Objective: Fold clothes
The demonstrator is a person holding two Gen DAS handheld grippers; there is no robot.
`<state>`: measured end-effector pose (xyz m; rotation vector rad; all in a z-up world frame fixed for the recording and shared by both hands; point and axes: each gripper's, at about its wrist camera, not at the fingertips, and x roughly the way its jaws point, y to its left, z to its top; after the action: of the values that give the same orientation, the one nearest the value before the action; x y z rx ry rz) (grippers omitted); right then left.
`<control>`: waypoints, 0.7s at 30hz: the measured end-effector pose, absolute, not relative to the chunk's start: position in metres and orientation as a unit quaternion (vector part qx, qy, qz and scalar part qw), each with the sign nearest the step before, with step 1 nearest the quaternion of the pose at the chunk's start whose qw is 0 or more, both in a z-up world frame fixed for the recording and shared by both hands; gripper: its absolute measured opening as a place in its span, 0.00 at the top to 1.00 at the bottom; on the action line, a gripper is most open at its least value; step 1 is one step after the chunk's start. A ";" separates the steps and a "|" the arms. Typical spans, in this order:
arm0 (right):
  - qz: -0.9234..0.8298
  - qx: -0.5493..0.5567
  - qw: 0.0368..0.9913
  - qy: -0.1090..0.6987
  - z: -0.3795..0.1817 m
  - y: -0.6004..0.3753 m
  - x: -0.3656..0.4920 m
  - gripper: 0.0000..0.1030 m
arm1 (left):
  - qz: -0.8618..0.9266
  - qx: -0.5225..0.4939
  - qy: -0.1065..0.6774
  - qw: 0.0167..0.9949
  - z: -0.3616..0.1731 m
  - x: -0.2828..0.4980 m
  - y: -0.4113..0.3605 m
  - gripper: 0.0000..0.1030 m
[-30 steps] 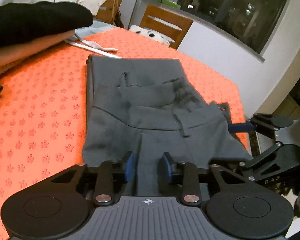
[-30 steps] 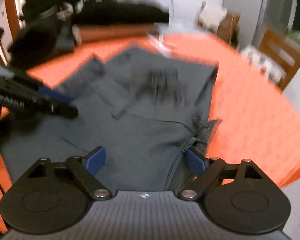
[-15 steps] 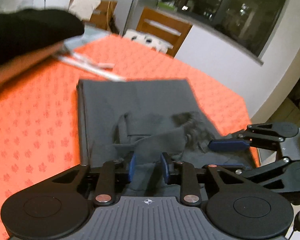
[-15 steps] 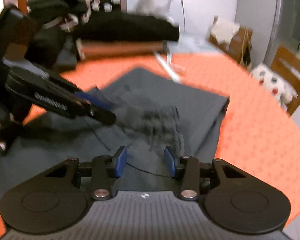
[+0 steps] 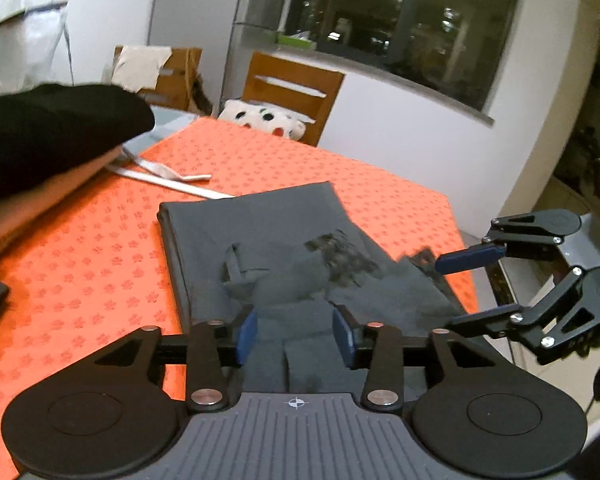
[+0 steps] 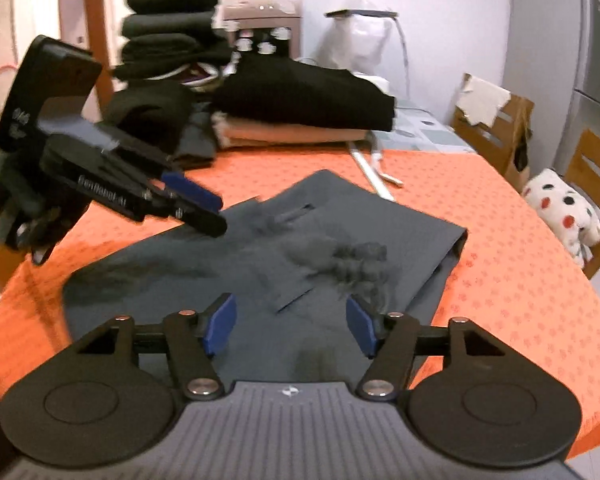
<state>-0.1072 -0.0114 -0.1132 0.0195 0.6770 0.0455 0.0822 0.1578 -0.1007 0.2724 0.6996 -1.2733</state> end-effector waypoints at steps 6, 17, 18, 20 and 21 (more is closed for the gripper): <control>0.070 -0.014 0.941 0.332 -0.113 0.012 -0.154 0.33 | -0.613 0.172 0.300 0.710 -0.094 0.049 0.182 0.38; 0.108 -0.128 0.918 0.358 -0.139 0.062 -0.194 0.21 | -0.643 0.227 0.261 0.683 -0.109 -0.002 0.203 0.13; 0.104 -0.149 0.914 0.362 -0.144 0.068 -0.195 0.21 | -0.643 0.238 0.256 0.682 -0.112 -0.006 0.203 0.12; 0.092 -0.198 0.903 0.369 -0.155 0.079 -0.196 0.22 | -0.641 0.264 0.246 0.678 -0.120 -0.015 0.204 0.11; 0.085 -0.220 0.898 0.371 -0.158 0.084 -0.197 0.25 | -0.640 0.274 0.244 0.674 -0.124 -0.017 0.204 0.11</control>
<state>-0.1966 0.0836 -0.1582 -0.4546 0.7680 0.1769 -0.0175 0.2039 -0.1243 0.6171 0.5500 -1.4409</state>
